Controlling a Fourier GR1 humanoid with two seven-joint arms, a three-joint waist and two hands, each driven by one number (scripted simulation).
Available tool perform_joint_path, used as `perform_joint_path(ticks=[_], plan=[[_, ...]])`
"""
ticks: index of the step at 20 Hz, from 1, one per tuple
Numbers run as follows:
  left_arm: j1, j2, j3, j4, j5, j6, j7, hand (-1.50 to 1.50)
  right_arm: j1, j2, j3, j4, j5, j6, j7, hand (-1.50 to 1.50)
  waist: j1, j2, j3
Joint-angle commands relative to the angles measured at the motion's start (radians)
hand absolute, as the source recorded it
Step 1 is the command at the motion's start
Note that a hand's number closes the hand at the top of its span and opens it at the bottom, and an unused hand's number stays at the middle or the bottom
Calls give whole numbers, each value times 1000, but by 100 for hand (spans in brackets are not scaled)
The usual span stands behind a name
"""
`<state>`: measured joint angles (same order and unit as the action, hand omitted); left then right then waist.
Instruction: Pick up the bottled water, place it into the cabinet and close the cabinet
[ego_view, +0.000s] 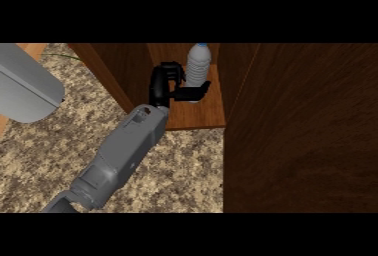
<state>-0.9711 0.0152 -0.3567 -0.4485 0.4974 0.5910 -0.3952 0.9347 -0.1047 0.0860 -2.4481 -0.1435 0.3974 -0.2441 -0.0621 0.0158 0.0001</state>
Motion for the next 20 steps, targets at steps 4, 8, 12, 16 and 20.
perform_joint_path(ticks=[4,8,12,16,20], plan=[[-99,9,88,194,9,54,-14,150,14,2,-8,-27,-92,31,-2,-150,-11,5,-1],[-70,53,144,225,35,24,-118,150,20,-15,-50,-25,-112,52,-20,-150,-27,13,-1],[-110,53,113,304,-13,50,-118,-150,-16,12,-16,-10,-88,41,-20,-150,-33,20,-2],[-147,34,102,331,-41,121,-164,-150,-30,2,-51,19,-100,45,-22,-150,-36,21,-1],[-176,27,91,362,-63,154,-164,-150,-32,-23,-83,11,-129,66,-19,-150,-29,19,-1]])
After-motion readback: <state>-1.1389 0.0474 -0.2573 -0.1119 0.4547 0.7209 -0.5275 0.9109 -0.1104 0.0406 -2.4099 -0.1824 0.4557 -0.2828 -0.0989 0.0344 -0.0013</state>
